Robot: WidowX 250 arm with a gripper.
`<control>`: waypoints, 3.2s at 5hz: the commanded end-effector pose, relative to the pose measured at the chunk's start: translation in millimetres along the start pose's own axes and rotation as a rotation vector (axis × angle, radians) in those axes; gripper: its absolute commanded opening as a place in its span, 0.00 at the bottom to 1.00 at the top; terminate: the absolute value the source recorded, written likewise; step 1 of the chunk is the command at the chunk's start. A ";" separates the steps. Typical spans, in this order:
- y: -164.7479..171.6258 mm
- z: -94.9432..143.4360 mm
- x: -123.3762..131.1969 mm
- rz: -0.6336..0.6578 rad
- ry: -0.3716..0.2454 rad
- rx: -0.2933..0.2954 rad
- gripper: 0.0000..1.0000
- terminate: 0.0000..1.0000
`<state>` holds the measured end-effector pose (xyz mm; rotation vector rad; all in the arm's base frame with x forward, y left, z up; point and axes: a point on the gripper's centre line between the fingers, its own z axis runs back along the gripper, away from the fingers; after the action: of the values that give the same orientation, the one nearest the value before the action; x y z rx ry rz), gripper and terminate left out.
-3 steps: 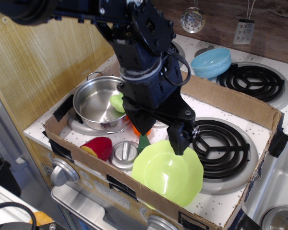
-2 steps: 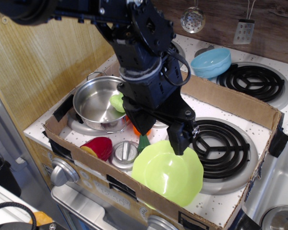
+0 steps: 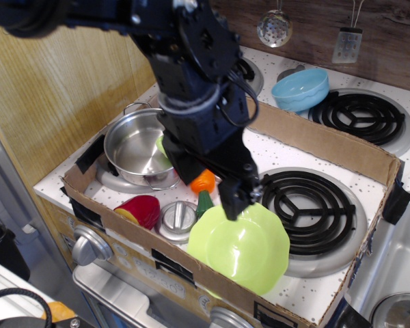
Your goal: Take broccoli out of pan
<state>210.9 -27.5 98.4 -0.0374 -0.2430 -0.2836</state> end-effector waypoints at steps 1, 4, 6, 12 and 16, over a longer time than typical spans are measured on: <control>48.1 38.8 22.9 -0.170 0.009 0.079 1.00 0.00; 114.9 20.4 51.5 -0.344 0.069 0.014 1.00 0.00; 120.4 -3.5 49.5 -0.368 0.103 -0.019 1.00 0.00; 130.4 -52.2 36.6 -0.413 0.102 0.043 1.00 0.00; 137.4 -56.6 50.1 -0.445 0.109 -0.007 0.00 0.00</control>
<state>298.1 85.7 43.4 -0.0102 -0.1031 -0.7177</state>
